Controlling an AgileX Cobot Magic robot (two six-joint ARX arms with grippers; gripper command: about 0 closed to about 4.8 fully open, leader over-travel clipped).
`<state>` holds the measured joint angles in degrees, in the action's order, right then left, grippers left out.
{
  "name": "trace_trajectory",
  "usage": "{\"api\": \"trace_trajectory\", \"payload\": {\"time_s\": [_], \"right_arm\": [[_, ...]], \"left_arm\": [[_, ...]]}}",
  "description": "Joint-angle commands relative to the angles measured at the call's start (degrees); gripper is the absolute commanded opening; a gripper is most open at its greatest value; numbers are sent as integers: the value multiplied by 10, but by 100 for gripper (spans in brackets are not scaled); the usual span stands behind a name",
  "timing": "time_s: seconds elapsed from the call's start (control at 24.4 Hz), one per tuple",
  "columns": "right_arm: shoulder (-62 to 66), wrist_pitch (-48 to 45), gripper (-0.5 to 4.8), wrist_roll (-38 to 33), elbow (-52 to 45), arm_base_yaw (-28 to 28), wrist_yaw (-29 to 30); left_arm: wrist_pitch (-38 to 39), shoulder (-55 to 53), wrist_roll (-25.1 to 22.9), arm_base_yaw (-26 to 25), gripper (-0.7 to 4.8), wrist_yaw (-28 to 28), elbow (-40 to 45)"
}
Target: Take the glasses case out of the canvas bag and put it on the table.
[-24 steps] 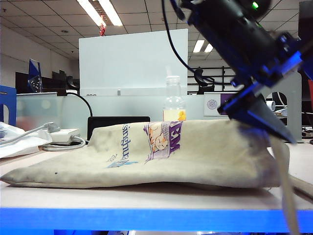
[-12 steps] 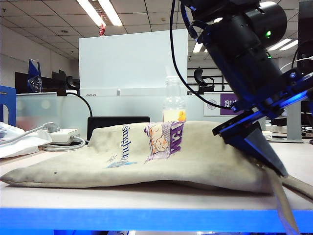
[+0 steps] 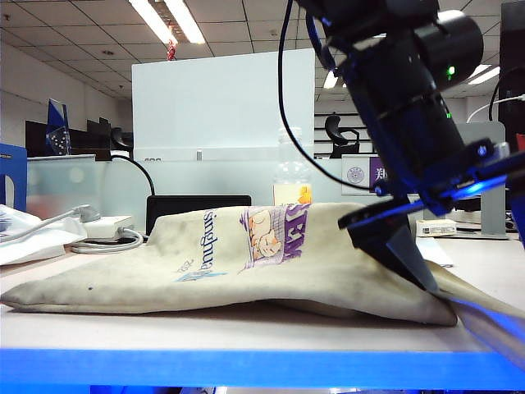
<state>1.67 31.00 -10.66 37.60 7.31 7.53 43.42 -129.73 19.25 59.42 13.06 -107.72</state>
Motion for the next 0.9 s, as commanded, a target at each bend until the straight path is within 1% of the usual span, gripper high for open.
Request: {"api": "trace_trajectory", "payload": {"time_s": [0.04, 0.25, 0.37, 0.45, 0.78, 0.82, 0.9], "right_arm": [[1, -3, 252, 2, 3, 9, 1], [1, 12, 252, 2, 3, 20, 0], [1, 21, 252, 2, 3, 21, 1], [1, 24, 252, 2, 3, 21, 1], [1, 33, 252, 2, 3, 33, 0], [1, 33, 252, 2, 3, 36, 0], [1, 36, 252, 2, 3, 38, 0]], "left_arm": [[-42, -13, 46, 6, 479, 46, -1], [-89, -21, 83, 14, 479, 76, -4], [-117, -24, 100, 18, 479, 76, -4], [-116, -29, 99, 18, 479, 69, -4], [-67, -61, 97, 14, 479, 65, -4], [-66, -65, 97, 14, 472, 65, -4], [-66, -70, 97, 15, 403, 62, -4]]}}
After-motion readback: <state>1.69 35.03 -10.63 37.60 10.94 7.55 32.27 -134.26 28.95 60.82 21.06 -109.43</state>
